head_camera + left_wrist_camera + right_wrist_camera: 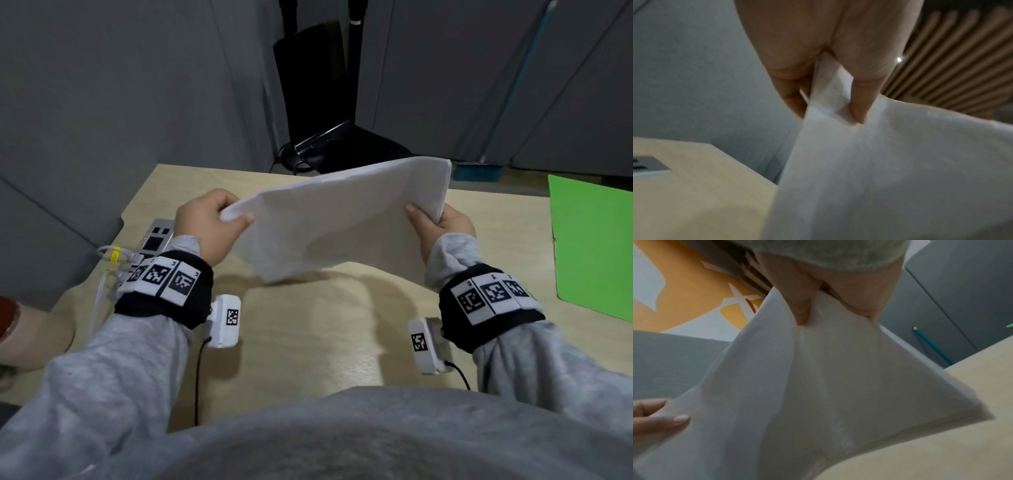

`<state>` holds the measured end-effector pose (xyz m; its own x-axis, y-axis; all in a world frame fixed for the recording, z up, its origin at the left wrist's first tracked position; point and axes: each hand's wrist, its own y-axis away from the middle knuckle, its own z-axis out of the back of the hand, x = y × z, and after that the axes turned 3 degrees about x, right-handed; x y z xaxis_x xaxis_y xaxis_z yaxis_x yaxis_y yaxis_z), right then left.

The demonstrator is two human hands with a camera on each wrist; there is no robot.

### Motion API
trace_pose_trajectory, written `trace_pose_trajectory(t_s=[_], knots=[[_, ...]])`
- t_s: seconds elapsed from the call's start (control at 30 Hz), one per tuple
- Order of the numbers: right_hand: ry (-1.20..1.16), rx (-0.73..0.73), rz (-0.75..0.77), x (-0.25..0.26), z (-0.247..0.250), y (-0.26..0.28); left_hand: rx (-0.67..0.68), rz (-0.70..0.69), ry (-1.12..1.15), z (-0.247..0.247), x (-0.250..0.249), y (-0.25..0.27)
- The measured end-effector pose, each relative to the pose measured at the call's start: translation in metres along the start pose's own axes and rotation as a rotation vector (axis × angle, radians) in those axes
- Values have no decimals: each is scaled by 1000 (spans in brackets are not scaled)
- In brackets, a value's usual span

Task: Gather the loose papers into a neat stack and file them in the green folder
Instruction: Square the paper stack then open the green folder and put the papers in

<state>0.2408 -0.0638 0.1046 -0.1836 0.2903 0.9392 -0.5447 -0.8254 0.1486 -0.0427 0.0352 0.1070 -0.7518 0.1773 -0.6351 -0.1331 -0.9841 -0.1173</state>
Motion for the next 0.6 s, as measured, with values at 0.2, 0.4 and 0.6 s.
trace_pose_trajectory(t_s=[0.2,0.4,0.6], knots=[[-108,-15,7,-4,1,2,-168,-23,320,2,-11,3],[61,78,-162,-45,-7,2,287,-128,-234,-11,2,2],[-9,84,-117,-53,-1,2,44,-22,64,-12,9,0]])
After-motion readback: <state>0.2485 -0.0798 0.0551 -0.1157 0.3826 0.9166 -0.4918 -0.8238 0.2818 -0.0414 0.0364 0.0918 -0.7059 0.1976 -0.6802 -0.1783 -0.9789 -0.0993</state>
